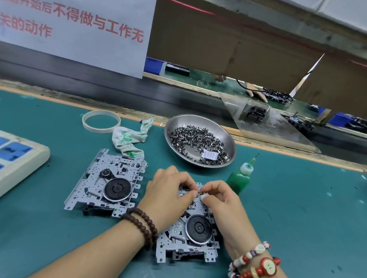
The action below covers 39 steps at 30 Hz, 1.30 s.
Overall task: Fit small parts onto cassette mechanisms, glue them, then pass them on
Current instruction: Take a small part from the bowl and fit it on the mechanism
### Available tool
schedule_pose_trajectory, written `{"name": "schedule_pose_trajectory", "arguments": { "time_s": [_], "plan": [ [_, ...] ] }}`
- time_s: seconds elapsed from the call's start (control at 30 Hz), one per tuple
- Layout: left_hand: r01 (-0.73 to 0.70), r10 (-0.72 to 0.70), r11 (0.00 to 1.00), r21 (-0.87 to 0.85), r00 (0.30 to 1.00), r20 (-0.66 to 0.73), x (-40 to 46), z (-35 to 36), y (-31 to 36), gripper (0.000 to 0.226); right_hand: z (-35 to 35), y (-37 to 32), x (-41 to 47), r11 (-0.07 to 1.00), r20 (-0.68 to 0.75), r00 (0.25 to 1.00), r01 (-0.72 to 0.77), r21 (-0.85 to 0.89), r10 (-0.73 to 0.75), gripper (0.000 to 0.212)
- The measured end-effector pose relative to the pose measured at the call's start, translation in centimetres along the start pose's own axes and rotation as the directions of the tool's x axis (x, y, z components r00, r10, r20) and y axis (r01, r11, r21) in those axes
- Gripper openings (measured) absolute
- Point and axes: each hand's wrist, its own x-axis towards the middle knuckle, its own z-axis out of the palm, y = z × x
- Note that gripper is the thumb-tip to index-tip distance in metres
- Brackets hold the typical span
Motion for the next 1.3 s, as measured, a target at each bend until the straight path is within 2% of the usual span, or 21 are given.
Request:
{"name": "schedule_pose_trajectory", "arguments": {
  "time_s": [0.17, 0.33, 0.47, 0.63, 0.77, 0.9, 1.13, 1.3],
  "plan": [
    [-0.098, 0.098, 0.995, 0.021, 0.995, -0.033, -0.4, 0.2, -0.2, 0.013, 0.3, -0.1, 0.0, 1.000, -0.029, 0.999, -0.029, 0.011, 0.029, 0.024],
    [-0.190, 0.195, 0.974, 0.121, 0.980, -0.031, -0.6, 0.2, -0.3, 0.018, 0.2, -0.5, 0.0, 0.993, -0.026, 0.994, -0.101, 0.062, 0.103, 0.022],
    [-0.205, 0.211, 0.964, 0.167, 0.977, -0.018, -0.8, 0.0, -0.1, 0.020, 0.0, -0.6, -0.1, 0.995, -0.017, 0.995, -0.098, 0.035, 0.099, 0.017],
    [-0.188, 0.189, 0.975, 0.120, 0.982, 0.000, -1.0, -0.1, -0.5, 0.021, -1.0, 0.1, -1.5, 1.000, -0.069, 0.998, -0.001, 0.018, 0.002, 0.013],
    [-0.162, 0.162, 0.987, 0.001, 0.987, -0.015, -0.9, 0.1, -0.7, 0.034, -3.0, 1.4, -2.8, 0.995, -0.196, 0.977, 0.093, 0.034, -0.084, 0.023],
    [-0.136, 0.134, 0.990, -0.033, 0.990, -0.052, -0.8, 0.3, -0.5, 0.031, -5.0, 2.1, -2.6, 0.991, -0.286, 0.955, 0.108, 0.082, -0.081, 0.032],
    [-0.055, 0.055, 0.998, -0.011, 0.997, -0.045, -0.6, 0.6, 0.0, 0.029, -7.1, 1.9, -1.5, 0.991, -0.290, 0.952, 0.122, 0.055, -0.101, 0.038],
    [-0.021, 0.023, 0.999, 0.032, 0.998, -0.060, -0.3, 0.9, 0.4, 0.026, -7.7, 1.8, -0.2, 0.985, -0.302, 0.951, 0.112, 0.135, -0.067, 0.018]
  ]
}}
